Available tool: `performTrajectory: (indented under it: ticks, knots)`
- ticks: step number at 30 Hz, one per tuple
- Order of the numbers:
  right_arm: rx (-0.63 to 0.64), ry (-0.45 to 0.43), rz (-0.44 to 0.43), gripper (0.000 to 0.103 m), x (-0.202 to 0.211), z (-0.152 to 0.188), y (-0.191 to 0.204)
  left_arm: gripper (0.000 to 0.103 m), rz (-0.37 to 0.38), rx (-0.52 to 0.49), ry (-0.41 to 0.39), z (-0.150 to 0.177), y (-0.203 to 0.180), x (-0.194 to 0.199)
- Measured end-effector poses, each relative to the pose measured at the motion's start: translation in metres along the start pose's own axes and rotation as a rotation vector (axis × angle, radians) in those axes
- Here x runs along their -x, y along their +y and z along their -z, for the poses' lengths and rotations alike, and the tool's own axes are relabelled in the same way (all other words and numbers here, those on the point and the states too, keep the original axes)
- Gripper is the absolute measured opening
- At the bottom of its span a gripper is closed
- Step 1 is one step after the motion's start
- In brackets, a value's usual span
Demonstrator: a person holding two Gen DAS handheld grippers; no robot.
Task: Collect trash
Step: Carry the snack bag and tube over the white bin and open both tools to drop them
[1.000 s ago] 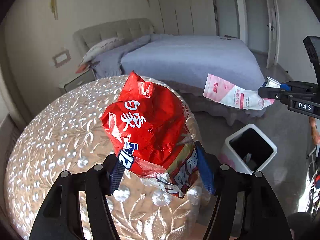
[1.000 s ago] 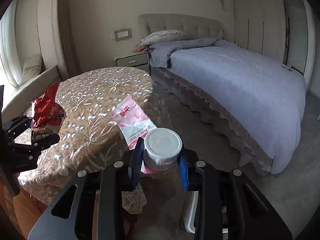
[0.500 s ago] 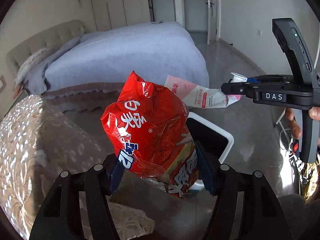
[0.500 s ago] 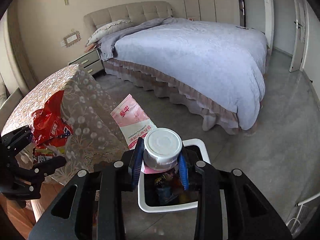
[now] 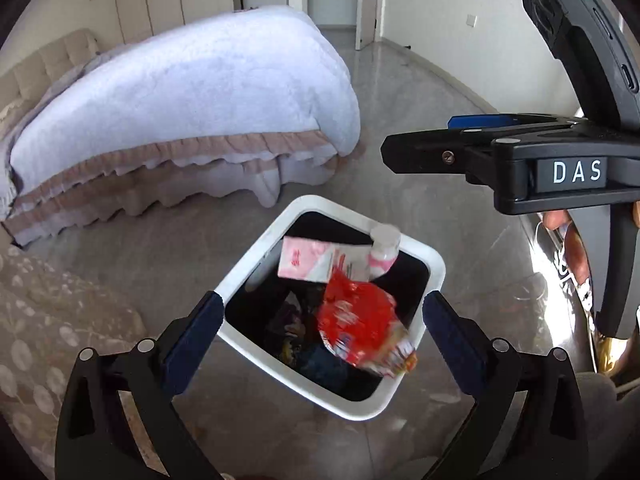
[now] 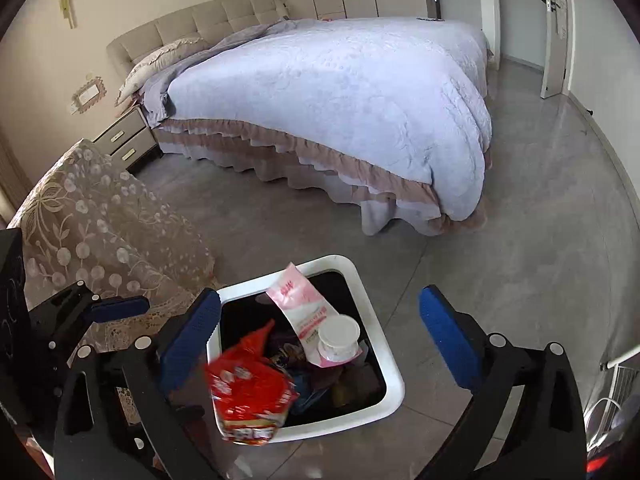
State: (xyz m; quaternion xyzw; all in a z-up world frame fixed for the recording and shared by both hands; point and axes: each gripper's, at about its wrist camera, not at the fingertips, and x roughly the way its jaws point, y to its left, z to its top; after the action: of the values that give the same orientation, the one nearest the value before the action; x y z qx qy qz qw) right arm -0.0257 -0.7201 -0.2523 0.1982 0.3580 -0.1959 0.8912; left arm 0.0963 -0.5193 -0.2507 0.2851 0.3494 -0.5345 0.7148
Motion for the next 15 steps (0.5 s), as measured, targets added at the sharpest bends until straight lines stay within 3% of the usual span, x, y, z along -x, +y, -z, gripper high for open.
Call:
performTrajectory:
  ticks: [10, 15]
  knots:
    - [-0.012, 0.029, 0.019, 0.099, -0.008, 0.004, -0.004, 0.098, 0.009, 0.040, -0.005, 0.003, 0.009, -0.003]
    - [0.008, 0.013, 0.006, 0.099, 0.002, 0.002, 0.009, 0.098, -0.016, 0.065, -0.046, 0.003, 0.011, 0.018]
